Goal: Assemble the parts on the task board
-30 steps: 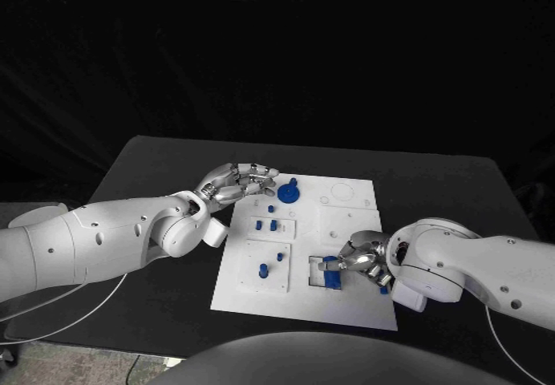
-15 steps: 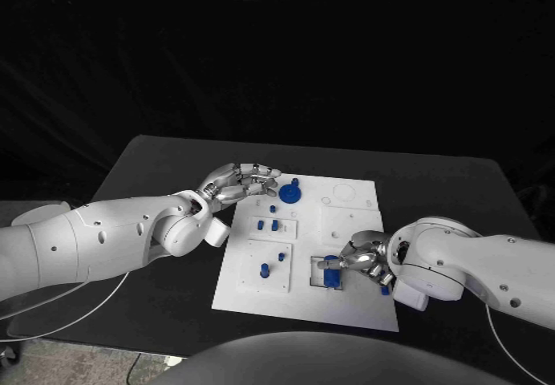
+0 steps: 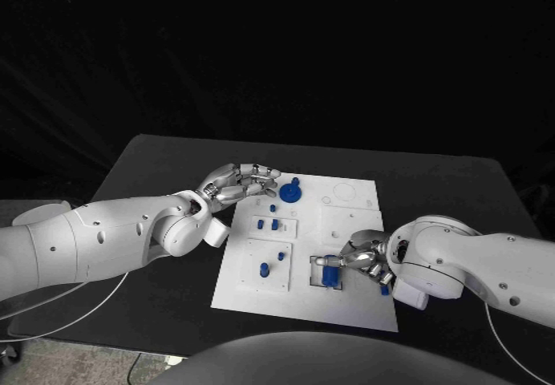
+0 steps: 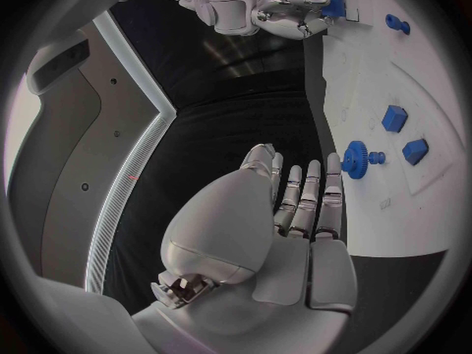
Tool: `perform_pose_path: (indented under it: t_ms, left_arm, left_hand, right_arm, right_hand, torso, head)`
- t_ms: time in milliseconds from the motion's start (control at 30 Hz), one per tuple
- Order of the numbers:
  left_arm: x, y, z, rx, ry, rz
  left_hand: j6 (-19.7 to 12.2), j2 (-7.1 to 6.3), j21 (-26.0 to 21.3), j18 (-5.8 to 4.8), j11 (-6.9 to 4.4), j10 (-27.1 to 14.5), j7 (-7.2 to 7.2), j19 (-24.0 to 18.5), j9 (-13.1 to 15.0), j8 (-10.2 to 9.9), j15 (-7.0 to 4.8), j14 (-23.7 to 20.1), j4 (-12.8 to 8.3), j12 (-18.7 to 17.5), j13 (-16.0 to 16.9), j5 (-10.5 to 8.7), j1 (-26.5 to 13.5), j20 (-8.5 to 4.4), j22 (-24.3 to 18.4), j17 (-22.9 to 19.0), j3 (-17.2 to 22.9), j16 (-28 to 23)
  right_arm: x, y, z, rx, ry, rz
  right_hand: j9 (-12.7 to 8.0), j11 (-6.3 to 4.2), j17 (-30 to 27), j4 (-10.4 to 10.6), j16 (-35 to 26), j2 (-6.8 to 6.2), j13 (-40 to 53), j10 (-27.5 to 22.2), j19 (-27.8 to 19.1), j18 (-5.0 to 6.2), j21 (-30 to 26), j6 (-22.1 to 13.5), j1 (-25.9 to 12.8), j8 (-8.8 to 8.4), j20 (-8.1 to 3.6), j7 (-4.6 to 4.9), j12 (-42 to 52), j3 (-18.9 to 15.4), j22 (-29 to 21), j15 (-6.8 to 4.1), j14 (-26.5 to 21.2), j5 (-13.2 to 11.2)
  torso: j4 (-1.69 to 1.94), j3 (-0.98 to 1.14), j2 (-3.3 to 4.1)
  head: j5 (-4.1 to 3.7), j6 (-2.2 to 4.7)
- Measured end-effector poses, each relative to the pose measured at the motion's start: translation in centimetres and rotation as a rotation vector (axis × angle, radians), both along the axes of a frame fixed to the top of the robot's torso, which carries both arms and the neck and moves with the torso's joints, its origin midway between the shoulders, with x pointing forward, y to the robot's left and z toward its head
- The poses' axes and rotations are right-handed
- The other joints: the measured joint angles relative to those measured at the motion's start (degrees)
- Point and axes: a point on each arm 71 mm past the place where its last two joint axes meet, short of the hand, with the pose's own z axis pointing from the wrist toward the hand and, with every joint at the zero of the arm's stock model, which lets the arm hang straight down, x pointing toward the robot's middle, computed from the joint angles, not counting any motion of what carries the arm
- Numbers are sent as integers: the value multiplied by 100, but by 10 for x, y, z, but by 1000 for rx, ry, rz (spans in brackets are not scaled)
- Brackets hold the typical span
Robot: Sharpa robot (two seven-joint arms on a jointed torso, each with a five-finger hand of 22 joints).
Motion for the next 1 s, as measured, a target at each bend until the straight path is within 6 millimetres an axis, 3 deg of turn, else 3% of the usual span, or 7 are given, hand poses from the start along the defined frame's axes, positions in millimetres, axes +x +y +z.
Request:
perform_pose_path:
  t_ms: [400,600,1000]
  left_arm:
    - [1,-1,-1,0,3,-3]
    - [1,-1,-1,1,5,-5]
    - [1,-1,-2,3,10,-7]
  left_hand:
    - [0,0,0,0,0,0,0,0,-6,0,0,0,0,0,0,0,0,0,0,0,0,0]
    - [0,0,0,0,0,0,0,0,-6,0,0,0,0,0,1,0,0,0,0,0,0,0]
    - [0,0,0,0,-1,0,0,0,-5,0,0,0,16,0,-6,0,0,0,0,0,16,22]
  right_arm:
    - [0,1,0,2,0,2]
    - [-1,2,1,6,0,2]
    - [-4,4,3,18,-3,-3]
  right_hand:
    - [13,0,0,22,0,-21,-1,0,0,0,0,-33,-23,-14,0,-18,0,-100,0,0,0,-121]
    - [38,0,-1,37,0,46,-1,0,0,0,0,-47,-90,-6,0,-13,0,-147,-1,0,0,-121]
    - [241,0,-1,-10,0,84,-1,0,0,0,0,22,-51,278,0,-57,0,-225,3,-1,0,-121]
  torso:
    - [2,1,5]
    - [5,-2,3]
    - [7,-3,3]
  head:
    - [16,0]
    - [13,0]
    - [48,0]
